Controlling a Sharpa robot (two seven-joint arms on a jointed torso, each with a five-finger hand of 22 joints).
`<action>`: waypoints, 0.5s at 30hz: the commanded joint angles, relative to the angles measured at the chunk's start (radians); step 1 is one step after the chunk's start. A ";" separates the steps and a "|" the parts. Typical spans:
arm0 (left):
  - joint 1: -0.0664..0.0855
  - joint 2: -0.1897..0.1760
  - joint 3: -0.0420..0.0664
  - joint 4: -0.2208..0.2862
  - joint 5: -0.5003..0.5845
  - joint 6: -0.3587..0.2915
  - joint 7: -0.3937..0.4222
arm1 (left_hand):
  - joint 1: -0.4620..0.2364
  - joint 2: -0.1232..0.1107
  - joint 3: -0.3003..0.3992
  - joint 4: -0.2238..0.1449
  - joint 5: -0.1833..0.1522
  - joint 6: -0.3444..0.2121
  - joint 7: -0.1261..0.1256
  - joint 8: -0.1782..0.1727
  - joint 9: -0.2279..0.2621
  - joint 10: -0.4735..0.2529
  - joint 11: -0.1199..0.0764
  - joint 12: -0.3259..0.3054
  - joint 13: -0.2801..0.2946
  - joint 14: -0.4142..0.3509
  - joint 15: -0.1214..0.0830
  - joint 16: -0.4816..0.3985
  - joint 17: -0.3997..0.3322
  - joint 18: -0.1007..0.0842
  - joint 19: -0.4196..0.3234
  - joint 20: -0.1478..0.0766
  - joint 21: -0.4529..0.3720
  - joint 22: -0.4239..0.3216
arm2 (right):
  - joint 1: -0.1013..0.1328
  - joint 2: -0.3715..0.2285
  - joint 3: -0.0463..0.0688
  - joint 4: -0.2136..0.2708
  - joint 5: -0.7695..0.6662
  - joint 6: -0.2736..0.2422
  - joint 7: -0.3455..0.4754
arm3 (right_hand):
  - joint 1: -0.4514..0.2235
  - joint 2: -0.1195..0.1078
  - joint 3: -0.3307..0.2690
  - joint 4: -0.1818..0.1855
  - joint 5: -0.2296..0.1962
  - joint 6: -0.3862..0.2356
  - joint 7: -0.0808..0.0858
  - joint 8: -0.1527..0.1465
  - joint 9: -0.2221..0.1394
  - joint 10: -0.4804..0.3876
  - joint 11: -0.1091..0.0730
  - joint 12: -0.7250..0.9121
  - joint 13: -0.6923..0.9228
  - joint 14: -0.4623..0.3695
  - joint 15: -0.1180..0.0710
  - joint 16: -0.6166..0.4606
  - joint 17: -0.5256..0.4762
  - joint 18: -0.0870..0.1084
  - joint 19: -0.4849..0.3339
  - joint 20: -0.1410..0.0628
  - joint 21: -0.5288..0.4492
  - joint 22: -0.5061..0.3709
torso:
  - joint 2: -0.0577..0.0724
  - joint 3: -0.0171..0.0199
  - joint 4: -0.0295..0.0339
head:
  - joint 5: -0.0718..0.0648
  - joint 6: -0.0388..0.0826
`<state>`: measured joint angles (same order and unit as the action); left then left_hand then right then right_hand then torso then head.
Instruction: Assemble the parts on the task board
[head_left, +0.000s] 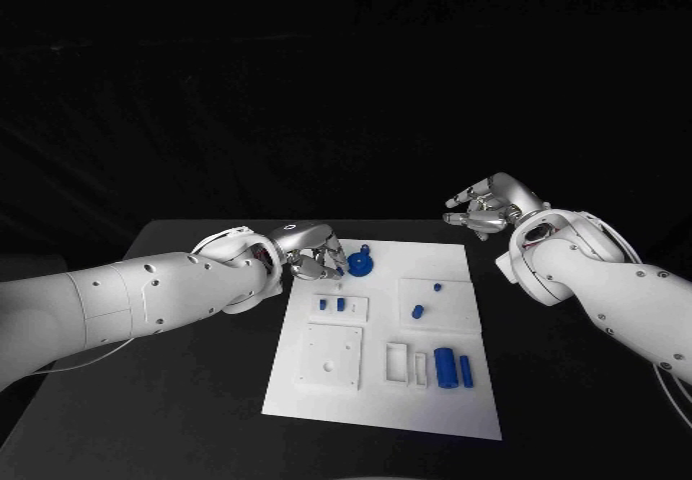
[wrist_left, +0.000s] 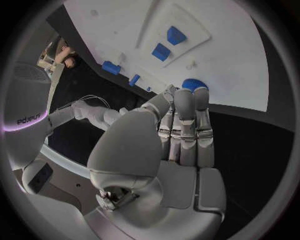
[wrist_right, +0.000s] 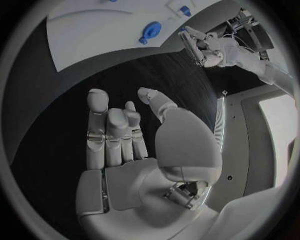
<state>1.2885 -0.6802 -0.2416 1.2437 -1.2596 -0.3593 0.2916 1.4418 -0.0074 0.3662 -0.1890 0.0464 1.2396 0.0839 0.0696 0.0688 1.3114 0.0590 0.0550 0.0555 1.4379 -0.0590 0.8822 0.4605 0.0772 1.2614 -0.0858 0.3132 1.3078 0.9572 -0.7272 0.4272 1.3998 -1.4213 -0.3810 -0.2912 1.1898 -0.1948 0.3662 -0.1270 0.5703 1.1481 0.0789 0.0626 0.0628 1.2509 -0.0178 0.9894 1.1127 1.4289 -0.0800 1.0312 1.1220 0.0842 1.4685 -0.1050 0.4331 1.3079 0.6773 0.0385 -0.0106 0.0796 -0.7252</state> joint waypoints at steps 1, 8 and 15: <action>0.000 0.004 0.000 -0.005 -0.014 0.024 0.005 | 0.010 -0.001 0.002 0.005 0.003 0.004 0.000 -0.005 -0.001 0.057 -0.035 0.004 0.005 -0.003 -0.007 0.000 0.001 0.019 -0.006 -0.001 0.006 0.020 | -0.001 0.000 0.001 0.002 0.007 -0.002 0.012 | -0.001 0.008 0.002 -0.006 0.004 0.005 0.001 0.000 0.001 -0.005 -0.005 0.004 -0.001 -0.005 -0.002 -0.004 0.000 0.010 0.029 0.003 -0.003 0.042 | 0.000 0.0003 -0.0009 | 0.000 -0.004; -0.001 0.006 0.000 -0.016 -0.017 0.057 -0.007 | 0.010 0.000 0.004 0.006 0.004 0.003 0.000 -0.005 -0.001 0.056 -0.035 0.004 0.005 -0.004 -0.006 0.000 0.001 0.020 -0.008 0.000 0.008 0.020 | -0.001 0.000 0.001 0.002 0.007 0.003 0.010 | -0.001 0.008 0.002 -0.006 0.004 0.005 0.001 0.000 0.001 -0.005 -0.005 0.004 -0.001 -0.005 -0.002 -0.004 0.000 0.010 0.029 0.003 -0.003 0.042 | 0.000 0.0008 -0.0004 | -0.002 -0.006; -0.005 0.017 0.000 -0.032 -0.016 0.068 -0.014 | 0.009 0.000 0.006 0.006 0.004 0.003 0.001 -0.004 -0.001 0.056 -0.035 0.004 0.005 -0.004 -0.006 0.000 0.001 0.020 -0.008 0.000 0.009 0.020 | -0.001 -0.002 0.001 0.004 0.006 0.005 0.008 | -0.001 0.008 0.002 -0.006 0.004 0.005 0.001 0.000 0.001 -0.005 -0.005 0.004 -0.001 -0.005 -0.002 -0.004 0.000 0.010 0.029 0.003 -0.003 0.042 | 0.000 0.0002 -0.0005 | -0.002 -0.008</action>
<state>1.2853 -0.6659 -0.2417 1.2124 -1.2693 -0.3166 0.2832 1.4500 -0.0133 0.3678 -0.1850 0.0452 1.2396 0.0839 0.0696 0.0689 1.3114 0.0589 0.0550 0.0555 1.4346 -0.0623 0.8822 0.4603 0.0765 1.2615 -0.0857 0.3173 1.3076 0.9571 -0.7282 0.4280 1.4013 -1.4153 -0.3807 -0.2905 1.1898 -0.1948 0.3662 -0.1270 0.5702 1.1479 0.0787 0.0626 0.0628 1.2509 -0.0178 0.9894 1.1128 1.4289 -0.0800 1.0313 1.1221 0.0842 1.4684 -0.1050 0.4329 1.3078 0.6773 0.0392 -0.0112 0.0777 -0.7326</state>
